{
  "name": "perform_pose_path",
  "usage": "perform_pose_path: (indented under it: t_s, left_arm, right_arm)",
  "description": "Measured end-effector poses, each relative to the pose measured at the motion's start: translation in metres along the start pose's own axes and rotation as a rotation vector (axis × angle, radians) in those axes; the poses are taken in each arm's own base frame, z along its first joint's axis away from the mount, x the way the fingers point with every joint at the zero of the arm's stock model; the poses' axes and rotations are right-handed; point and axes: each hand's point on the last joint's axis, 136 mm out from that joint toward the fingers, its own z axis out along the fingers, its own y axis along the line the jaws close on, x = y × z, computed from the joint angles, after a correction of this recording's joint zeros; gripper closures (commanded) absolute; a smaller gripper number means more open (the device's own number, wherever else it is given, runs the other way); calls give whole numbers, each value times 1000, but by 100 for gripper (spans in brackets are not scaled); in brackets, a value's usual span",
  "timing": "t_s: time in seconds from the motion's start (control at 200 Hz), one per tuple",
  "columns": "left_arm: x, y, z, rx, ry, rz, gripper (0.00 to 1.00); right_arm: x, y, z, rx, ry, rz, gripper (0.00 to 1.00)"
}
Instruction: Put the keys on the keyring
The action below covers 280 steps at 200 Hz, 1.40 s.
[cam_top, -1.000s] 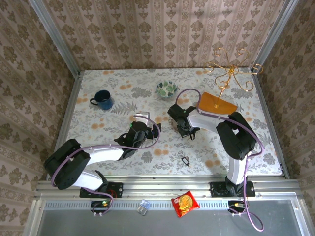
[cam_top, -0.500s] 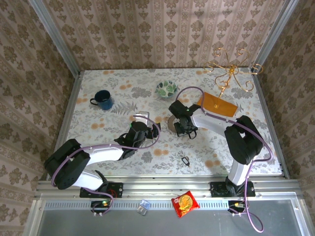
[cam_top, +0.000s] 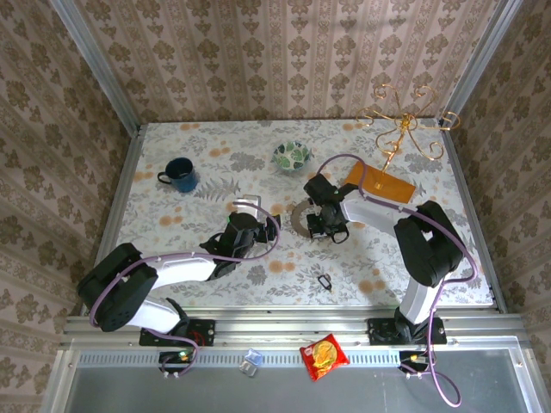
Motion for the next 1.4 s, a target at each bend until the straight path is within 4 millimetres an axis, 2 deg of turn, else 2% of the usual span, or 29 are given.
perform_pose_path:
  t_s: [0.075,0.195,0.425,0.775,1.105,1.4]
  left_arm:
    - [0,0,0,-1,0,0,14]
    - [0,1,0,-3,-1,0,14]
    - [0,1,0,-4,-2,0,14]
    - [-1,1,0,-7,-3,0,14]
    - [-1,2,0,-10,-5,0,14]
    - [-4,1,-1,-9,-13,-3,14]
  right_arm:
    - [1,-1,2,3,7,0,100]
    - [1,-1,3,4,7,0,93]
    - [3,-3,7,13,23,-2,86]
    - [6,-4,10,21,36,-14,91]
    - [7,-2,10,10,40,-14,84]
    - [7,-2,10,6,43,-14,85]
